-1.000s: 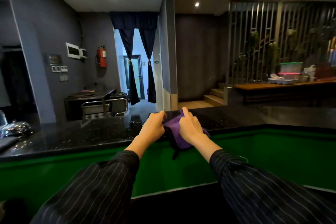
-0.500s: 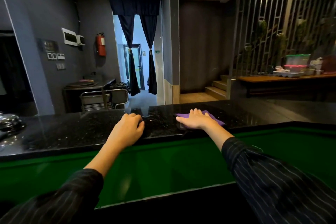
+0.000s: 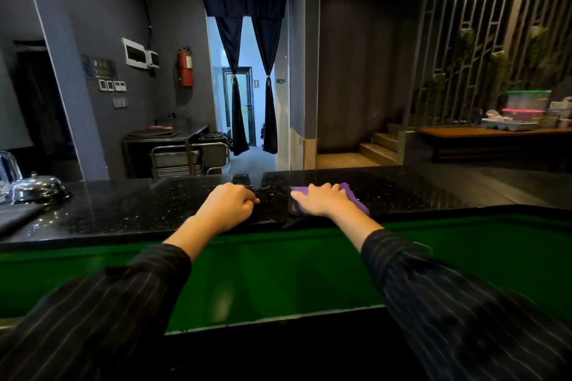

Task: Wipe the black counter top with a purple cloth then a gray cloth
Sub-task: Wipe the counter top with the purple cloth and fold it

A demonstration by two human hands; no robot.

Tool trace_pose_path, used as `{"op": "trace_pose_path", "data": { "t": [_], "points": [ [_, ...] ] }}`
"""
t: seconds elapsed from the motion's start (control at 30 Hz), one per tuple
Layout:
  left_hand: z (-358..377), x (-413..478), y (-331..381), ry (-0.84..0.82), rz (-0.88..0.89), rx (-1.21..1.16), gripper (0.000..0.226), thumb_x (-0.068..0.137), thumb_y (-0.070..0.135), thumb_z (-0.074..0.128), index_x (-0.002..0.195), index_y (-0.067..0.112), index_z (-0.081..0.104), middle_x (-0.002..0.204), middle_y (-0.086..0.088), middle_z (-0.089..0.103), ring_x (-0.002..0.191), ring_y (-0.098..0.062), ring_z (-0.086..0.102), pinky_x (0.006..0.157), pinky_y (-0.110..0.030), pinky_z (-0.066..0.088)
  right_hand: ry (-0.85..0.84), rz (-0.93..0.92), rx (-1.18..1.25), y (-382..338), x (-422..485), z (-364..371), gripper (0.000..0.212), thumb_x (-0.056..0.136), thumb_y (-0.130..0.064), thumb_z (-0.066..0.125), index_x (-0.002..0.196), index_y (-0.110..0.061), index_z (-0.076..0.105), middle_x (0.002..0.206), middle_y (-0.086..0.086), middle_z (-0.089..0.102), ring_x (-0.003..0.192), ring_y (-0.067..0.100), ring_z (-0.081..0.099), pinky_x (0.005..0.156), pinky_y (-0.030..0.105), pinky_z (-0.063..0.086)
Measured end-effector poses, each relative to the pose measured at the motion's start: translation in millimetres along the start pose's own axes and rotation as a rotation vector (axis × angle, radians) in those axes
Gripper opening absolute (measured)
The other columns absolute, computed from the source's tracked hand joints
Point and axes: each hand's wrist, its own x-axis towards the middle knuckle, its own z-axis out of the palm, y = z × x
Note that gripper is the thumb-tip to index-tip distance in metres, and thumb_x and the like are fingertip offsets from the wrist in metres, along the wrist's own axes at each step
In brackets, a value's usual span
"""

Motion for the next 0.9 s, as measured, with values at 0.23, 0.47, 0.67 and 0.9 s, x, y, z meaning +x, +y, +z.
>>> {"op": "trace_pose_path", "data": {
  "t": [0.23, 0.47, 0.67, 0.9],
  "points": [
    [4, -14, -23, -0.006, 0.137, -0.015, 0.051, 0.086, 0.032, 0.032, 0.129, 0.026, 0.057, 0.132, 0.001, 0.060, 0.121, -0.016, 0.055, 0.101, -0.031, 0.043, -0.113, 0.011, -0.008, 41, 14, -9, 0.088, 0.088, -0.078, 0.015, 0.157, -0.025, 0.003, 0.164, 0.014, -0.005, 0.151, 0.035, -0.005, 0.119, 0.054, -0.002],
    [9, -12, -22, 0.070, 0.108, 0.036, 0.054, 0.082, 0.035, 0.029, 0.125, 0.026, 0.061, 0.124, -0.004, 0.066, 0.114, -0.022, 0.060, 0.091, -0.034, 0.048, -0.017, 0.010, -0.017, -27, 30, 3, 0.102, 0.082, -0.085, 0.021, 0.157, -0.018, 0.007, 0.163, 0.020, 0.001, 0.150, 0.039, 0.001, 0.118, 0.056, 0.001],
    [8, -9, -23, 0.084, 0.069, 0.062, 0.050, 0.082, 0.030, 0.033, 0.117, 0.020, 0.066, 0.111, -0.011, 0.070, 0.103, -0.028, 0.062, 0.082, -0.035, 0.049, -0.045, -0.249, -0.037, -83, 43, 13, 0.074, 0.096, -0.065, 0.021, 0.157, -0.026, 0.007, 0.164, 0.014, 0.002, 0.151, 0.034, 0.002, 0.120, 0.055, 0.003],
    [7, -21, -24, 0.162, 0.042, 0.028, 0.051, 0.078, 0.028, 0.034, 0.115, 0.020, 0.068, 0.112, -0.008, 0.071, 0.102, -0.026, 0.064, 0.084, -0.030, 0.048, -0.070, -0.338, 0.015, -52, 37, 7, 0.057, 0.103, -0.046, 0.023, 0.156, -0.029, 0.012, 0.164, 0.008, 0.010, 0.151, 0.028, 0.010, 0.120, 0.046, 0.009]
  ]
}}
